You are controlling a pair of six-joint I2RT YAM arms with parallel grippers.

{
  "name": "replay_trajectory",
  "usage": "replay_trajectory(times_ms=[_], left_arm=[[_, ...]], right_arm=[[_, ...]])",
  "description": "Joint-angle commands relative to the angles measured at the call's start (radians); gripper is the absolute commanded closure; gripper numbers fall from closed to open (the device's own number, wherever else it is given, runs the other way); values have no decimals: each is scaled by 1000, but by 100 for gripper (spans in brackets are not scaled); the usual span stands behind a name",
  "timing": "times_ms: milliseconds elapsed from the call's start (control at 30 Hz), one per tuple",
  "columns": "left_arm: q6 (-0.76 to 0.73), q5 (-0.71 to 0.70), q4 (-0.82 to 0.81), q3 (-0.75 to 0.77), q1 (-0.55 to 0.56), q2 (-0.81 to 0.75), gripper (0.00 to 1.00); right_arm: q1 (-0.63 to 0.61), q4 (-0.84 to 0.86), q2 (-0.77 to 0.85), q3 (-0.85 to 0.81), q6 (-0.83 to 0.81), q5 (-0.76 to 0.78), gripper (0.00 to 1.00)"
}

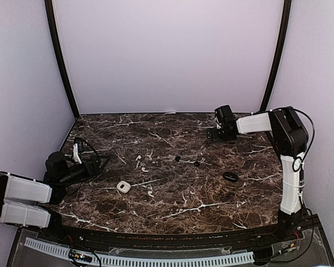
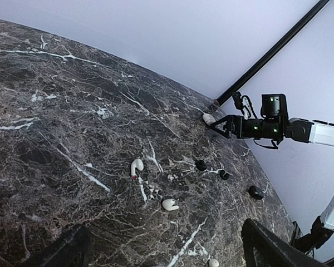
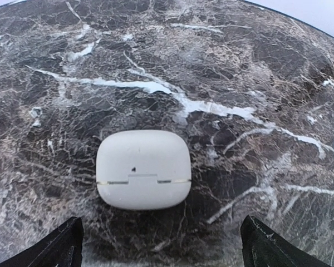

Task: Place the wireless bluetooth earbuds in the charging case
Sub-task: Pick up the charging case from the center of the board.

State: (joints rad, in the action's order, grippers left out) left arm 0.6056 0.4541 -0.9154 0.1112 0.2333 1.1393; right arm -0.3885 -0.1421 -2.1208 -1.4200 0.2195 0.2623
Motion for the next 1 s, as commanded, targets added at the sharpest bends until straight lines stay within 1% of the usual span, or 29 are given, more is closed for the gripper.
replay_trajectory(times_ms=[0, 100, 233, 333, 433, 567, 700, 867, 967], left_arm=[[-14, 11, -49, 21, 4, 20, 3], [-9, 20, -60, 25, 4, 40, 3], [-3, 15, -75, 25, 4, 52, 3], [-21, -1, -39, 33, 3, 33, 1], [-35, -16, -18, 32, 3, 13, 1], [-38, -15, -18, 32, 4, 8, 1], [-41, -18, -14, 33, 3, 5, 1], [-43, -16, -11, 34, 3, 4, 1], [-43, -14, -11, 35, 4, 4, 1]], right_arm=[[-5, -48, -56, -106, -23, 30, 4], [-5, -85, -105, -174, -22, 38, 8], [-3, -113, -157, -244, -13, 42, 12], [-3, -152, -187, -296, 1, 47, 17], [-1, -160, -202, -318, 6, 36, 24], [4, -164, -211, -334, 6, 22, 29], [7, -169, -210, -340, 3, 8, 37], [6, -169, -203, -338, -3, 0, 40], [6, -173, -207, -340, -7, -1, 36]])
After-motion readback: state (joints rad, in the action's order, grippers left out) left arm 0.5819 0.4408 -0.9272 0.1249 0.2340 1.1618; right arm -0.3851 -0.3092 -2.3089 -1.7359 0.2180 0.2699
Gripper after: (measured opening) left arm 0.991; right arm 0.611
